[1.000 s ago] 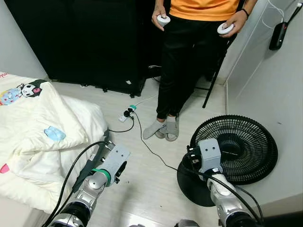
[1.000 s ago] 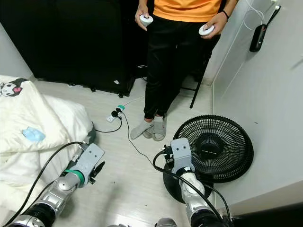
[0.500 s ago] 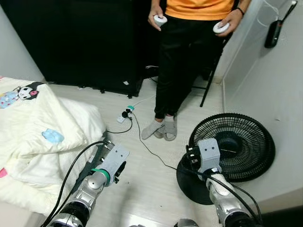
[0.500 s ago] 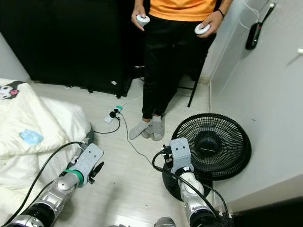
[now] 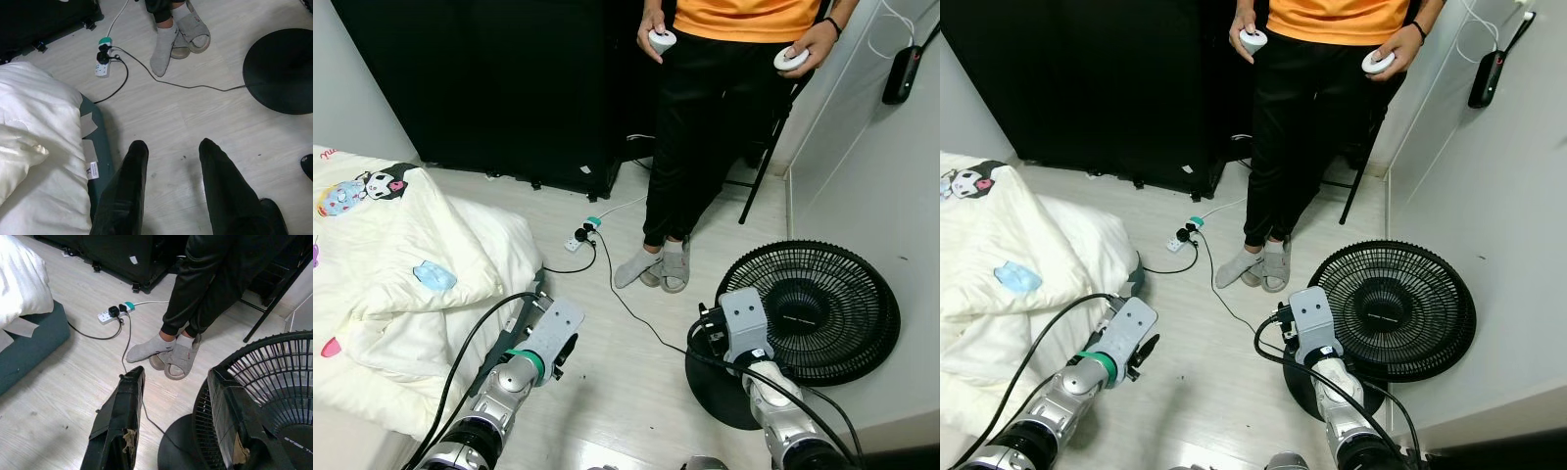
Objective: Clean up the room
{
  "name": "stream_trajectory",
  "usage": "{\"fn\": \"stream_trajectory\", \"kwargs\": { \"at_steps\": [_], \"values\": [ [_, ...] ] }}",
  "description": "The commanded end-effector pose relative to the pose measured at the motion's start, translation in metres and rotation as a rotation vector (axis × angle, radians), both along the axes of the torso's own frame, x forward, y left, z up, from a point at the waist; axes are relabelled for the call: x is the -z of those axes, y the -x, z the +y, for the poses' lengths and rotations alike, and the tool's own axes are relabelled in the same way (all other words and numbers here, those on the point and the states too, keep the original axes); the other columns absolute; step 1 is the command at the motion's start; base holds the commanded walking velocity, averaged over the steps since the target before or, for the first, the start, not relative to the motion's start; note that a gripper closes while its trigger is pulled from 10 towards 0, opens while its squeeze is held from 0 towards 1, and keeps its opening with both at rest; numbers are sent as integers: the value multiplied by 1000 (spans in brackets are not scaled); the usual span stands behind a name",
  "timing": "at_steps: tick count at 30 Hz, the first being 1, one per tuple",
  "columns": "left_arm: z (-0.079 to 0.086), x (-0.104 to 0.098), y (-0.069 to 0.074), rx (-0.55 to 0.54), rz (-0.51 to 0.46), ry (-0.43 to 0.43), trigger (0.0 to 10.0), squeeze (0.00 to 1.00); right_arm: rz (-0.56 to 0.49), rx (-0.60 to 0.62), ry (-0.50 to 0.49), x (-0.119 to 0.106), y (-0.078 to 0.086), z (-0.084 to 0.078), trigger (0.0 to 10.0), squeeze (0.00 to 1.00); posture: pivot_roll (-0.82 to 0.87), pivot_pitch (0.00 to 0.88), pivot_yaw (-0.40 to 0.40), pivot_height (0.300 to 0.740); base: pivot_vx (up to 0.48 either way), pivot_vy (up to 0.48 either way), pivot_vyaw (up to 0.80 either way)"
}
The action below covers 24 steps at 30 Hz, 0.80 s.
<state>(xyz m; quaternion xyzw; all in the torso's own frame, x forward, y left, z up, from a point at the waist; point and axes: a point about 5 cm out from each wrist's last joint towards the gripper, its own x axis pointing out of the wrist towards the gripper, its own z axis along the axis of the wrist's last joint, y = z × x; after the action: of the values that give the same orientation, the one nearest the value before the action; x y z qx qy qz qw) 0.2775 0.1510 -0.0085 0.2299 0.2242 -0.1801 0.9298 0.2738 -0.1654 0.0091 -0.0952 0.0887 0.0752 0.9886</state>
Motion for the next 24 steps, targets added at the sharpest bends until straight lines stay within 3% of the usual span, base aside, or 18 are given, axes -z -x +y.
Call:
{"fn": "stream_trajectory", "kwargs": {
  "at_steps": [1, 24],
  "values": [
    [0, 4, 4, 6, 23, -5, 10000, 0, 15, 21, -15, 3, 3, -2, 10000, 0, -57, 0, 50, 740, 0, 0, -575],
    [0, 3, 2, 5, 15, -7, 10000, 0, 17, 54, -44, 2, 0, -5, 10000, 0, -55, 0, 50, 740, 0, 0, -789]
  ]
}}
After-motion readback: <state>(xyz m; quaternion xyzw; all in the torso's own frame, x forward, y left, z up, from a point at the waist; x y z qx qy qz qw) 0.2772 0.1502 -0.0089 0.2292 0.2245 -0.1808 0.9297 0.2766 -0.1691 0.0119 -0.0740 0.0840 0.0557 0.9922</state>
